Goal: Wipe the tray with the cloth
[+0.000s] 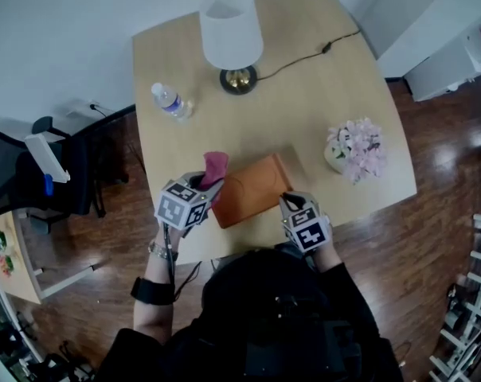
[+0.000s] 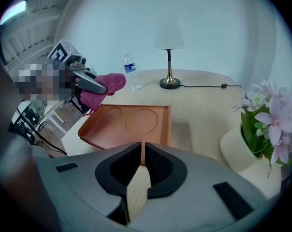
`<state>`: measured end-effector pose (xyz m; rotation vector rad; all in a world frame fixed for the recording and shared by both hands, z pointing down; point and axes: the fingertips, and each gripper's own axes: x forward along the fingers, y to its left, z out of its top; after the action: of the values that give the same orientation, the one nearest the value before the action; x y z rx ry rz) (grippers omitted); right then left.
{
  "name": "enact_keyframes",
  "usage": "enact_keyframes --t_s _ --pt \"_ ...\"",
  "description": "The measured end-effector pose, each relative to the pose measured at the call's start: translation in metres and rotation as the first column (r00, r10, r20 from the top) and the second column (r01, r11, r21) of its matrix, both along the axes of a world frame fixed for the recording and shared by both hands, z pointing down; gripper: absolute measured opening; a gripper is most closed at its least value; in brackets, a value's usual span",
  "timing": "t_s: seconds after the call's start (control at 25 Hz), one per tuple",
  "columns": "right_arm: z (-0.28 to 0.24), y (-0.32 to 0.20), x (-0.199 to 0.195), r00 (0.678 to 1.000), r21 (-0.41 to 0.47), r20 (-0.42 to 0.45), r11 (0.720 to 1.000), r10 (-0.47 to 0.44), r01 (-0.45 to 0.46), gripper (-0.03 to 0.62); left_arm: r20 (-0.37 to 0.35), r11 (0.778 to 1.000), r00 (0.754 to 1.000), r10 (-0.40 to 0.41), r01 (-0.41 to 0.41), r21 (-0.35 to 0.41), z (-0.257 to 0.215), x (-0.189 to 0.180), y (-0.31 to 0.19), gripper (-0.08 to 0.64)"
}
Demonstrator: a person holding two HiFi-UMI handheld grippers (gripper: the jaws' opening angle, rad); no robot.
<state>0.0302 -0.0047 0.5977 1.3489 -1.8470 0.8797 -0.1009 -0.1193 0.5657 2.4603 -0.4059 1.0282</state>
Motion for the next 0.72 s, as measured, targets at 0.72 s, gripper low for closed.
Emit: enact_keyframes --t_s 0.72 --pt "0.015 0.003 -0.007 0.999 -0.062 0.038 0.997 -0.036 0.038 0.031 -0.119 0.816 0.859 0.498 -0.510 -0.271 0.070 0.185 -0.026 0.098"
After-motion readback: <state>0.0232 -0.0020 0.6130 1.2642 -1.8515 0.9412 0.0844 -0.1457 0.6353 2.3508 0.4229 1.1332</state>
